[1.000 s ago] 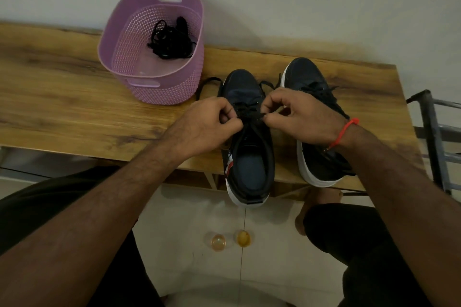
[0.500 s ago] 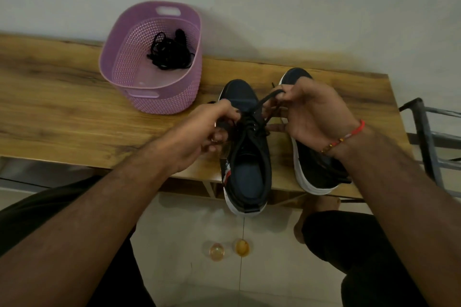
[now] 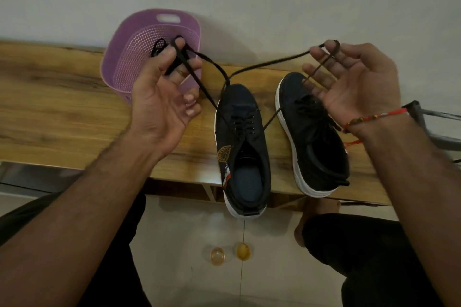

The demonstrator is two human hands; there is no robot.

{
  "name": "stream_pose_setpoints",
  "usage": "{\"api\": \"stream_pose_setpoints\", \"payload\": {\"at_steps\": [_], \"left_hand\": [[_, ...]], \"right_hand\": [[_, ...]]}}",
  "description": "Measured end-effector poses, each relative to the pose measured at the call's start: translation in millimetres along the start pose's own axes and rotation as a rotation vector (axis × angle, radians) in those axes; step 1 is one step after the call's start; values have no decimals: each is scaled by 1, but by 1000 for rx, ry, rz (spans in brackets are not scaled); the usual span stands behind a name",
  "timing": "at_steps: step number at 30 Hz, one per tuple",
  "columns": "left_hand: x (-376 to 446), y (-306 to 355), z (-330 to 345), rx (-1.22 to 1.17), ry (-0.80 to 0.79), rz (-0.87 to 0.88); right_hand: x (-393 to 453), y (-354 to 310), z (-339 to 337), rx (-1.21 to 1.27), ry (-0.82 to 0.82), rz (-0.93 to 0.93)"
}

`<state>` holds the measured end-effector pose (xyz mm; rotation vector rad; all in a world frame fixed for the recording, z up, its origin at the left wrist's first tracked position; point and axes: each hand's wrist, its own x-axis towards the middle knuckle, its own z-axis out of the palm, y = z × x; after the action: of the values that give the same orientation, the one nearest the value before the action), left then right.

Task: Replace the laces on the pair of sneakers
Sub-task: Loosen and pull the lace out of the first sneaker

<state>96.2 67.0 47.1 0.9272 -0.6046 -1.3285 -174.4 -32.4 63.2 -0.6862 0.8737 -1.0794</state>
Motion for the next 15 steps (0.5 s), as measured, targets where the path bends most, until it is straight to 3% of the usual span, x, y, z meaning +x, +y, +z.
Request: {"api": "stream_pose_setpoints", "payload": {"at_steps": [3, 7, 10, 12, 15], "left_hand": [[1, -3, 4, 165, 22, 61], [4, -13, 3, 517, 71, 105], [4, -24, -8, 1049, 184, 196], [2, -29, -13, 1276, 205, 184], [1, -35, -10, 1302, 102, 132]], "right_hand": [[6, 5, 0, -128, 61, -48], [15, 17, -4, -790, 217, -100], [10, 27, -5, -1321, 210, -312], [3, 32, 2, -1513, 0, -442], [-9, 42, 15, -1628, -443, -275]]}}
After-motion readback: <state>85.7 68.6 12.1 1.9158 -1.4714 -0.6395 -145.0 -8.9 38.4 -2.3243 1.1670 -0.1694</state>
